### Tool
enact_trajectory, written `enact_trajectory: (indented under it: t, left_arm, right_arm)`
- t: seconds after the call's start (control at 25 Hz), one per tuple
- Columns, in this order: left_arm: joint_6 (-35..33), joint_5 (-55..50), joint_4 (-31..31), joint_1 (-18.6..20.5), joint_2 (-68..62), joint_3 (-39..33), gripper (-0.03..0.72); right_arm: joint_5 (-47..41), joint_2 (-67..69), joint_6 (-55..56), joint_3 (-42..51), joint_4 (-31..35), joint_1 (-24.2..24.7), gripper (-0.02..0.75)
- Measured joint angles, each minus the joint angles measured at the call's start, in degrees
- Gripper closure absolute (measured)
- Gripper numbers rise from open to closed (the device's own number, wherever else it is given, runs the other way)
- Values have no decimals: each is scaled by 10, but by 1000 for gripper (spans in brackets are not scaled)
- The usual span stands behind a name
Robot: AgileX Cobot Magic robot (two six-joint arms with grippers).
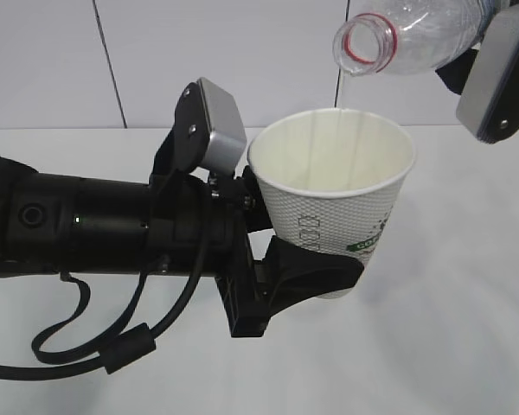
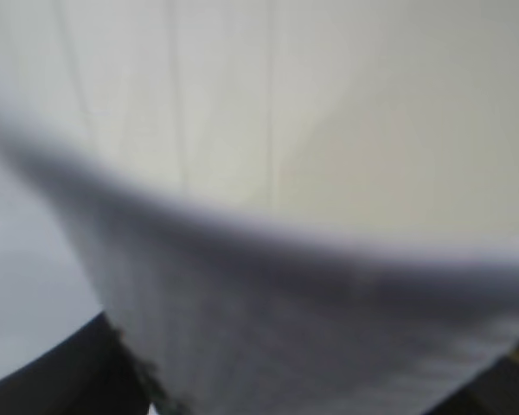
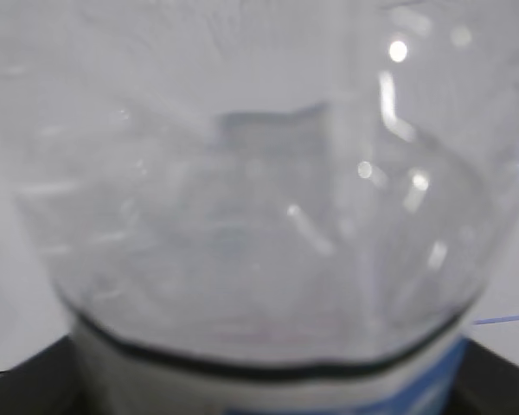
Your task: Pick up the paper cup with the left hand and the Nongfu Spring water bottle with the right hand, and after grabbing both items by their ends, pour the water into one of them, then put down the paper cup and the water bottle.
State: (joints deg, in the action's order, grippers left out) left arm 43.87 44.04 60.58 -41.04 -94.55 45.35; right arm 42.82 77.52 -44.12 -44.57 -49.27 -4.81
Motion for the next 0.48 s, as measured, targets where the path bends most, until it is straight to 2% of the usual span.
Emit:
enact_trajectory:
  t: [0.48]
  left_arm:
    - [0, 0, 0, 0, 0, 0, 171]
  right_arm:
    - [0, 0, -4, 0, 0, 0, 245]
